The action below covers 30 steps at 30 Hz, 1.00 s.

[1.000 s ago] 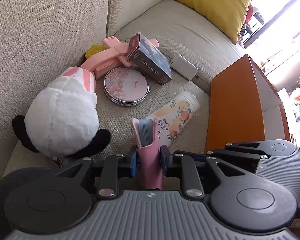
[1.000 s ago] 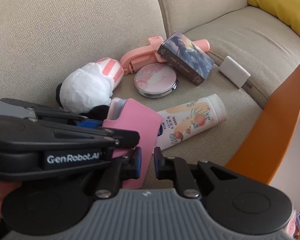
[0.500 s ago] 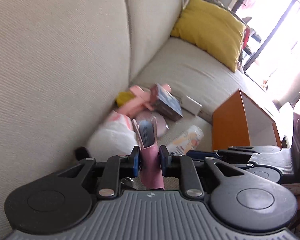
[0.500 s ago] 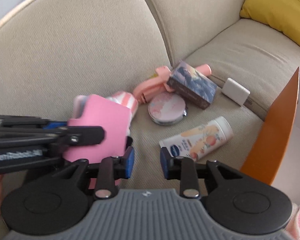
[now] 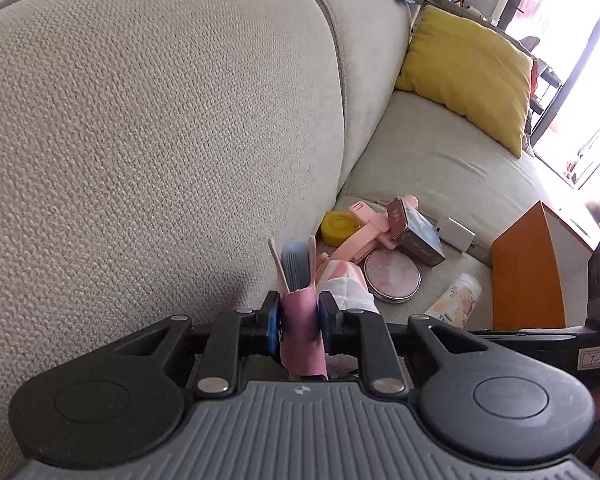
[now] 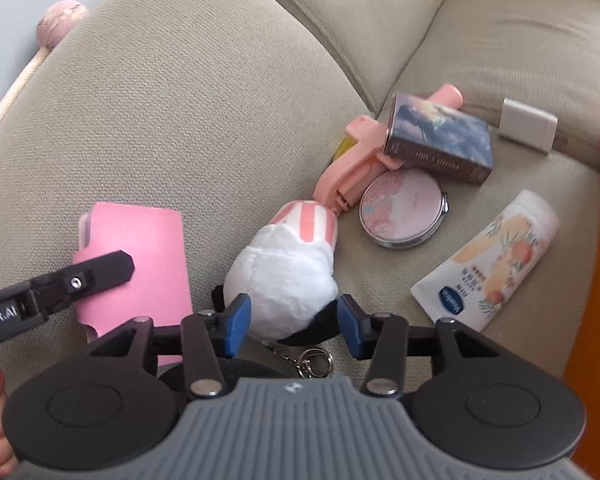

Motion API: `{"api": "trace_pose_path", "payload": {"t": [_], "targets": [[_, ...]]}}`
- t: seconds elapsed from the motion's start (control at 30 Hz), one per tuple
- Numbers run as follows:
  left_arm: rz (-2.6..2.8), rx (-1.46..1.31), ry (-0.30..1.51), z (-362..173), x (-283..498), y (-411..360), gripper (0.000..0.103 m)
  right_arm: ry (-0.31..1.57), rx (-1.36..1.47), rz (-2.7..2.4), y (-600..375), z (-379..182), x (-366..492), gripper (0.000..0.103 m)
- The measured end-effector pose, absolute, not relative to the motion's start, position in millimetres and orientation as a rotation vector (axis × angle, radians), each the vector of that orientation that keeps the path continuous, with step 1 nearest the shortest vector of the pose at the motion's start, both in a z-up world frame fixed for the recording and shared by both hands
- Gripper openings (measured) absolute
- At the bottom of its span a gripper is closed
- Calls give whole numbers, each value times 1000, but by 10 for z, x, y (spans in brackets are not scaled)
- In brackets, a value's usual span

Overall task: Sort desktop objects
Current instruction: 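Grasp the white striped-ear plush with the right gripper while the left holds the card holder, then carry the card holder and white plush over the orange box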

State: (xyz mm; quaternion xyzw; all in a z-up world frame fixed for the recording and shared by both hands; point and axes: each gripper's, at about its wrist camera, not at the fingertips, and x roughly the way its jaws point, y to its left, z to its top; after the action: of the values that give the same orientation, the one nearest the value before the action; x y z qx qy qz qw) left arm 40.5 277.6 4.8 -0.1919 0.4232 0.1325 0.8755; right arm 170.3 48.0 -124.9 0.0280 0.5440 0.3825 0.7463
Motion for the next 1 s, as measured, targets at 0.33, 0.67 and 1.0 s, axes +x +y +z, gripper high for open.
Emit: {"api": "trace_pose_path", "payload": {"t": [0.33,0.67,1.0], "targets": [[279,-396,952,-249,613,2855,23,1329,163,841,649,-1667,1908,66],[260,-396,974,-344,667,2839,24,1298,144,910,899,-1659,1882,49],[248,-380,900,-43,480,2744,23,1042,-91,892,745,-1058,1488,44]]}}
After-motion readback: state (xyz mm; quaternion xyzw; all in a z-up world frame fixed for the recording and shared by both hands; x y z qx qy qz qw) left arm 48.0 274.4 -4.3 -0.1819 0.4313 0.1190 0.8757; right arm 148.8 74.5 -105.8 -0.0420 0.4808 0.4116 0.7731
